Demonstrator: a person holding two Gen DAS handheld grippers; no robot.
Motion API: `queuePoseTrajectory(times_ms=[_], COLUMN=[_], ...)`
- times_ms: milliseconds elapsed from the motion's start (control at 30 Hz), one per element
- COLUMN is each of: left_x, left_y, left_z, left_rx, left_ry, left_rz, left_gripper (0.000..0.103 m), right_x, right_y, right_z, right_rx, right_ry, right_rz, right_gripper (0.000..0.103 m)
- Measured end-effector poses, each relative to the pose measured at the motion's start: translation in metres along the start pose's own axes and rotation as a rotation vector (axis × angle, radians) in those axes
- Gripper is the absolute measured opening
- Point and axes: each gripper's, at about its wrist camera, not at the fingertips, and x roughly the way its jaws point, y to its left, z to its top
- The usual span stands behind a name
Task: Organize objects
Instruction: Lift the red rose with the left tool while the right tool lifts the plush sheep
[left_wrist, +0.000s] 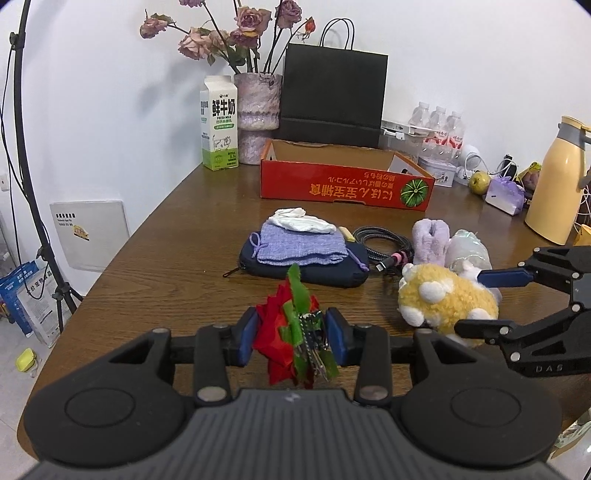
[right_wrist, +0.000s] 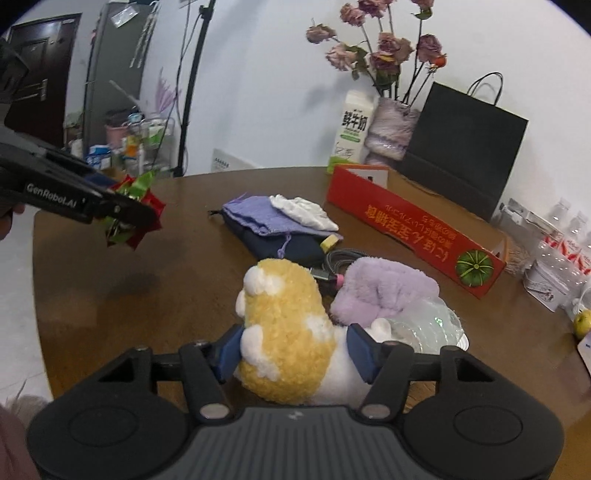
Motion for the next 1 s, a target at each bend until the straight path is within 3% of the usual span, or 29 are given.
queuePoseTrajectory(times_ms=[67, 100, 133, 200, 267, 367, 500, 567, 667, 733, 767, 800, 833, 1000], left_x=[-0.001, -0.002, -0.002, -0.003, -0.004, -0.003, 0.004, 0.010, 0.015, 0.019, 0.022, 0.026, 0.028, 0.027], left_y=[-0.002, -0.002, -0.003, -0.006, -0.008, -0.008, -0.006, -0.005, -0.009, -0.014, -0.016, -0.017, -0.017, -0.013], left_z=[0.001, 0.002, 0.002, 0.003, 0.003, 0.003, 0.000, -0.005, -0.015, -0.021, -0.024, -0.027, -0.029, -0.027], left_rx=[0.000, 0.000, 0.002, 0.008, 0.012, 0.014, 0.007, 0.002, 0.015, 0.036, 0.049, 0.058, 0.058, 0.043], left_ry=[-0.002, -0.003, -0.004, -0.006, -0.008, -0.006, 0.029, 0.063, 0.099, 0.123, 0.142, 0.162, 0.166, 0.135], left_rz=[0.001, 0.001, 0.001, -0.002, -0.004, -0.006, -0.015, -0.024, -0.024, -0.038, -0.047, -0.049, -0.055, -0.063], left_gripper=[0.040, 0.040, 0.040, 0.040, 0.040, 0.039, 0.041, 0.061, 0.080, 0.077, 0.060, 0.049, 0.049, 0.047], right_x=[-0.004, -0.007, -0.009, -0.013, -0.014, -0.011, -0.002, 0.003, 0.007, 0.006, 0.006, 0.004, 0.003, -0.002], right_y=[0.000, 0.000, 0.000, 0.000, 0.001, 0.003, 0.004, 0.002, 0.003, 0.002, 0.002, 0.002, 0.002, -0.005], right_z=[0.000, 0.000, -0.001, -0.001, -0.002, -0.005, -0.011, -0.014, -0.018, -0.020, -0.021, -0.021, -0.022, -0.030], right_rx=[0.030, 0.064, 0.102, 0.207, 0.317, 0.444, 0.484, 0.502, 0.501, 0.501, 0.497, 0.489, 0.477, 0.385], right_ry=[-0.011, -0.026, -0.043, -0.075, -0.080, -0.080, -0.045, -0.031, -0.026, -0.032, -0.037, -0.039, -0.039, -0.001], right_rz=[-0.019, -0.035, -0.055, -0.129, -0.201, -0.227, -0.249, -0.243, -0.246, -0.237, -0.231, -0.224, -0.216, -0.149], right_gripper=[0.062, 0.073, 0.092, 0.100, 0.100, 0.100, 0.100, 0.100, 0.100, 0.096, 0.094, 0.088, 0.082, 0.077])
